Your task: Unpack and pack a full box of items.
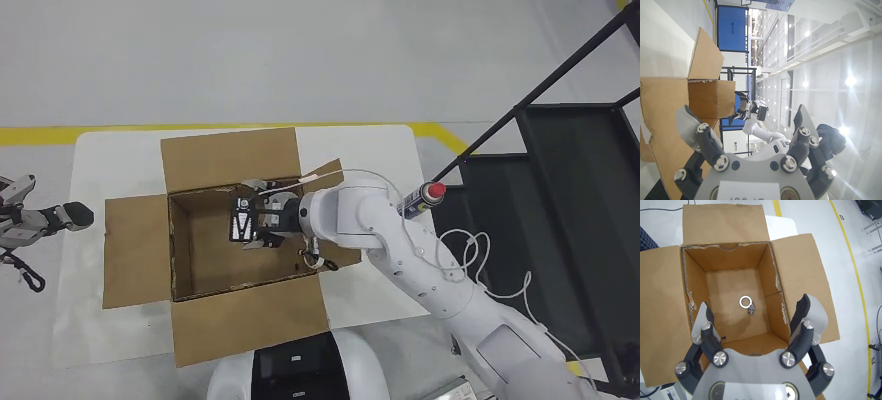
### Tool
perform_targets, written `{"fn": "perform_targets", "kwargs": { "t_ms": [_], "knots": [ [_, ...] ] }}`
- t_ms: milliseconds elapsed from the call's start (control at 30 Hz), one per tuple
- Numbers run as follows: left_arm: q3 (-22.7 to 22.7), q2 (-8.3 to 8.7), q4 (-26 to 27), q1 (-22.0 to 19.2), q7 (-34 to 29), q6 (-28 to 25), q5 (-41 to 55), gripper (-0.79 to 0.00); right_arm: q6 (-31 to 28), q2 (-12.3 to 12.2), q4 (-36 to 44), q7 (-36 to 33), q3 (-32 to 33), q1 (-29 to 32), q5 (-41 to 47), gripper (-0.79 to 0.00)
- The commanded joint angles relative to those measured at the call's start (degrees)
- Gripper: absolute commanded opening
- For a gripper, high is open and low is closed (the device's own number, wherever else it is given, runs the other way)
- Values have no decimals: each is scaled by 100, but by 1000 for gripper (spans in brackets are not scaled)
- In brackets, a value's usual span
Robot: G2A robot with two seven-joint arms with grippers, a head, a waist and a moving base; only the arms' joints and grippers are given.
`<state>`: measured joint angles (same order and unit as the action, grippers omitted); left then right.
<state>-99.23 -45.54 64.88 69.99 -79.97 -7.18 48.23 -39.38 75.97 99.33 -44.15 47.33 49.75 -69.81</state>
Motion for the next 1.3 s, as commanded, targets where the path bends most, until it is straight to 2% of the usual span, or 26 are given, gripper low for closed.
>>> {"fn": "perform_targets", "kwargs": {
  "t_ms": [0,300,467,1267],
  "knots": [
    [0,0,0,0,0,0,0,0,123,73,-66,-284,-208,-229,220,0],
    [0,0,0,0,0,0,0,0,670,512,-931,-1752,-1297,-1202,1373,0],
    [0,0,0,0,0,0,0,0,746,718,-1376,-1887,-1679,-1412,1961,0],
    [0,0,0,0,0,0,0,0,746,718,-1376,-1887,-1679,-1412,1961,0]
  ]
}}
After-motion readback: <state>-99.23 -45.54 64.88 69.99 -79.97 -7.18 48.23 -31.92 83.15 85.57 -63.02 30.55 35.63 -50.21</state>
